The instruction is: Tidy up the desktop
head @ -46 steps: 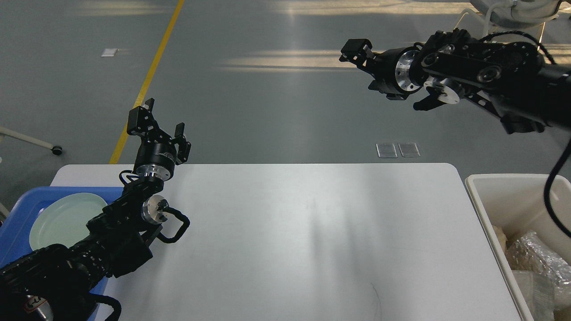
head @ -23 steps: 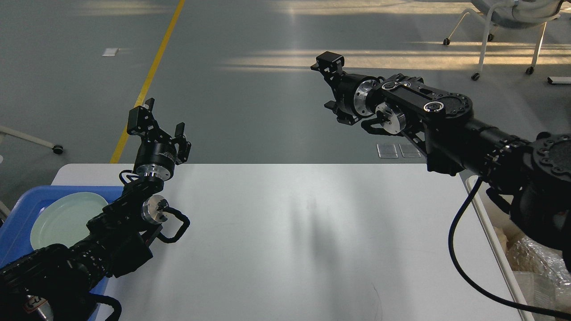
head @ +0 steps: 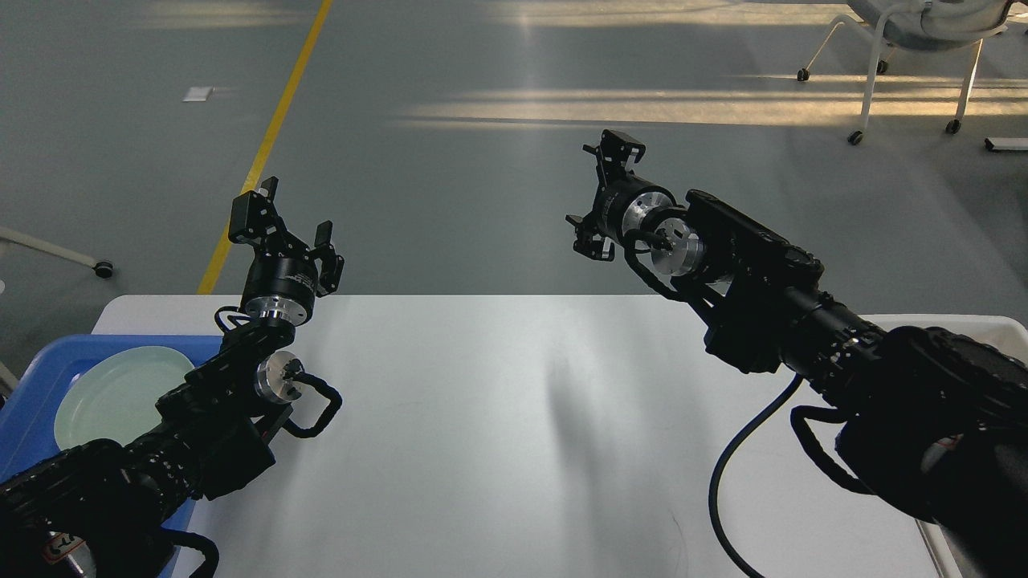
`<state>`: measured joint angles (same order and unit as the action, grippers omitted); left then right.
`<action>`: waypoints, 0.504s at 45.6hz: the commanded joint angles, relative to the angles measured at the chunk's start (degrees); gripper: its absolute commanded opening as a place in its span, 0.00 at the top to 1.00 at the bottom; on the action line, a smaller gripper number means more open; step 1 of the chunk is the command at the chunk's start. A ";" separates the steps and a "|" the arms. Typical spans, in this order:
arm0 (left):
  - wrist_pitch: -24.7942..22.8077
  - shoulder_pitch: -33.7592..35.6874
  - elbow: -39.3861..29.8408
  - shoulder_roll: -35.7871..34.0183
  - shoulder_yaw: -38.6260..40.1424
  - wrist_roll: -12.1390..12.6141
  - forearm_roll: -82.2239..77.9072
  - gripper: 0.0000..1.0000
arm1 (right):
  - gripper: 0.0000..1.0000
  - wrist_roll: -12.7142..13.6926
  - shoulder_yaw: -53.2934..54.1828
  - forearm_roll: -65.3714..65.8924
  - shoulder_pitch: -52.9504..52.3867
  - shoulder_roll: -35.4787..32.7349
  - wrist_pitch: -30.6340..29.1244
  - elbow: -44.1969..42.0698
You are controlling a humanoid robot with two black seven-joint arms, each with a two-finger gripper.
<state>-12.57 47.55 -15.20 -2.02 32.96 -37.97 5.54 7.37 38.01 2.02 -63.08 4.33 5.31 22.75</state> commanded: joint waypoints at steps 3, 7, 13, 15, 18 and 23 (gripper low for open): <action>0.00 0.00 0.00 0.00 0.00 0.00 0.00 0.00 | 0.00 -0.08 4.09 0.00 2.25 0.06 -0.04 0.10; 0.00 0.00 0.00 0.00 0.00 0.00 0.00 0.00 | 0.00 -0.08 5.06 0.00 2.52 -0.02 -0.39 0.10; 0.00 0.00 0.00 0.00 0.00 0.00 0.00 0.00 | 0.00 -0.08 6.29 0.00 4.01 -0.46 -0.66 0.10; 0.00 0.00 0.00 0.00 0.00 0.00 0.00 0.00 | 0.00 -0.08 6.55 0.00 4.45 -0.55 -0.74 0.10; 0.00 0.00 0.00 0.00 0.00 0.00 0.00 0.00 | 0.00 -0.08 6.73 0.00 4.72 -0.55 -0.74 0.01; 0.00 0.00 0.00 0.00 0.00 0.00 0.00 0.00 | 0.00 -0.08 6.73 0.00 5.24 -0.55 -0.74 0.10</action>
<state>-12.57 47.55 -15.20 -2.02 32.96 -37.97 5.54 7.29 44.68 2.02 -58.31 3.79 4.59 22.81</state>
